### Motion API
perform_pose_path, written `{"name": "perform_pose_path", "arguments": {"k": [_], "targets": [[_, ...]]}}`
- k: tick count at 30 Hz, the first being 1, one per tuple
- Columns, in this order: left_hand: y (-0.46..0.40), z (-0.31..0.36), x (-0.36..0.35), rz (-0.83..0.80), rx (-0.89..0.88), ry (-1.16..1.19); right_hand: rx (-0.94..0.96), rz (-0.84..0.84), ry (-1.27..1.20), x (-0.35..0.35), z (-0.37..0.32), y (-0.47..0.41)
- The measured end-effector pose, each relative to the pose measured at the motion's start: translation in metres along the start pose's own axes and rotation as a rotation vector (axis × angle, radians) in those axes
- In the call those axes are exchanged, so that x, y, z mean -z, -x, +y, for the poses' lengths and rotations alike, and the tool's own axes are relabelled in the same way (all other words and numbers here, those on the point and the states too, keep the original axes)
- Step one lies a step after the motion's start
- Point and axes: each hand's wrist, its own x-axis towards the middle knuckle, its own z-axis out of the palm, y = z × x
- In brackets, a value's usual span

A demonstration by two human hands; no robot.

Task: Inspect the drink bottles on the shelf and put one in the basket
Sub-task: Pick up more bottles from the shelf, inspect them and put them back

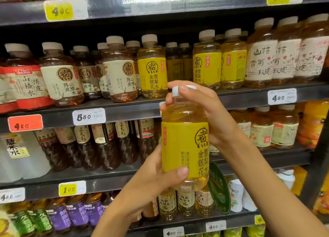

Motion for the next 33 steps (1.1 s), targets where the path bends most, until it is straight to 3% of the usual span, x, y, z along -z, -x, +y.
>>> {"name": "perform_pose_path", "arguments": {"k": [6,10,14,17,22,30,33], "targets": [[-0.002,-0.003,-0.006,0.157,-0.084,-0.121,-0.038,0.239,0.128,-0.008,0.002,-0.003],[0.000,-0.003,-0.006,0.147,-0.037,-0.031,-0.136,0.219,0.119,-0.007,0.000,-0.005],[0.004,-0.001,-0.007,0.136,0.029,0.361,-0.239,0.154,0.042,0.000,-0.001,-0.006],[0.004,0.007,-0.014,-0.038,0.035,0.707,-0.310,0.097,-0.180,-0.002,0.008,-0.006],[0.004,0.016,-0.019,-0.090,0.117,0.895,-0.375,0.099,-0.319,-0.002,0.016,-0.009],[0.007,0.013,-0.016,-0.115,0.210,0.915,-0.556,0.124,-0.260,0.002,0.025,-0.009],[0.005,0.008,-0.017,-0.065,0.204,0.801,-0.586,0.112,-0.281,0.004,0.027,-0.009]]}}
